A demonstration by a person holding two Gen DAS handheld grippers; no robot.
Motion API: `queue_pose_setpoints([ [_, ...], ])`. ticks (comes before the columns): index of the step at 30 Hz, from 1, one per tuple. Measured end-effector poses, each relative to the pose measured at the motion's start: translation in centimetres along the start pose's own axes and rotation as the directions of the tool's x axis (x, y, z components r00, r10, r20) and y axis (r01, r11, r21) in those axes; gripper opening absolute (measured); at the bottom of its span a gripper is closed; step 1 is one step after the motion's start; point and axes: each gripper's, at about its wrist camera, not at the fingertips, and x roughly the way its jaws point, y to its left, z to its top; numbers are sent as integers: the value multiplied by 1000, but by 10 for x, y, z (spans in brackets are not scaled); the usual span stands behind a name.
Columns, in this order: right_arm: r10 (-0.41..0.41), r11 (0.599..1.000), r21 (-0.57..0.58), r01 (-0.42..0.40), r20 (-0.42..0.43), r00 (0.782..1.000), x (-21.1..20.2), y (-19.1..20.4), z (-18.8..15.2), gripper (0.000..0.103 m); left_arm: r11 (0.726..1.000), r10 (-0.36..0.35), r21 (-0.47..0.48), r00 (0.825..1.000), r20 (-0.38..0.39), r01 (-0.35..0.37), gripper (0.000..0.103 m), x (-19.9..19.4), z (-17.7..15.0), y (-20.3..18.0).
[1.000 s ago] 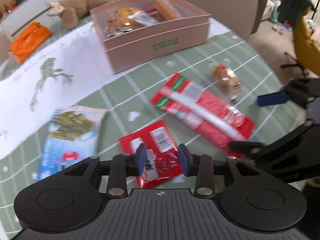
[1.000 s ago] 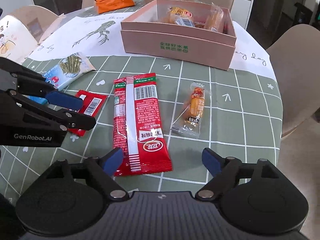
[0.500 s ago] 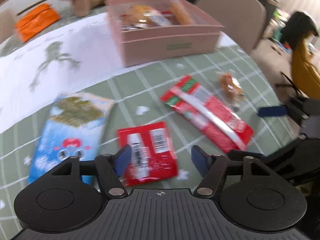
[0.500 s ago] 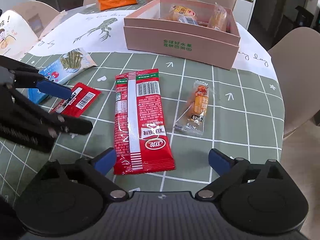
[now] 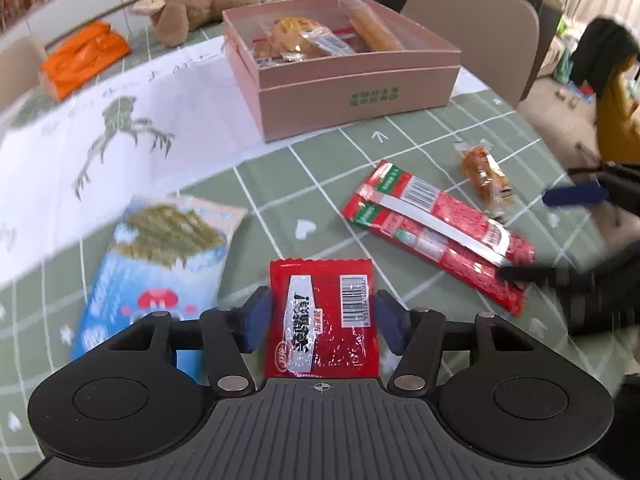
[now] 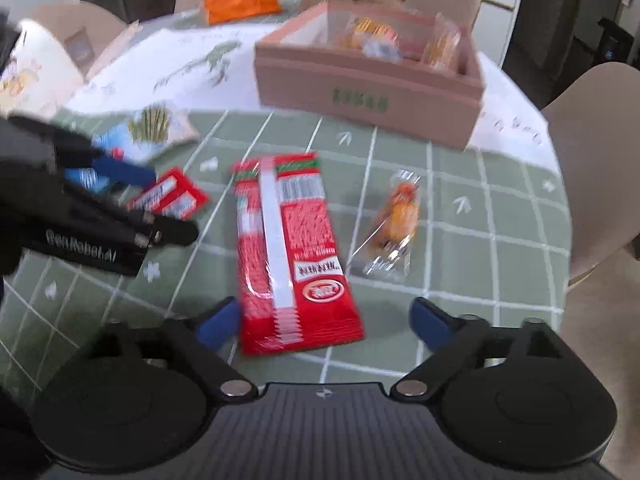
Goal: Organize snacks
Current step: 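Lift both red packs and drop them into the pink box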
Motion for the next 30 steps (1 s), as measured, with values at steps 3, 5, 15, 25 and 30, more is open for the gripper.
queue_pose_setpoints([
  [3,-6,997,82,1,63,998,-9,-14,10,89,999,-28,-20,1000,12,28,58,-9,-13,5],
  [5,25,995,93,-32,77,997,-10,-16,17,89,999,-34,-27,999,11,34,57,-15,-21,7],
  [15,77,992,-99,-82,-49,996,43,27,36,82,989,-76,-123,997,21,78,59,-26,-34,23],
  [25,75,986,-153,-67,48,996,-23,10,45,45,977,-124,-156,985,123,142,58,-49,-16,29],
  [30,46,998,-53,-33,270,962,-74,-28,83,45,964,-200,-105,927,318,244,61,-84,64,39],
])
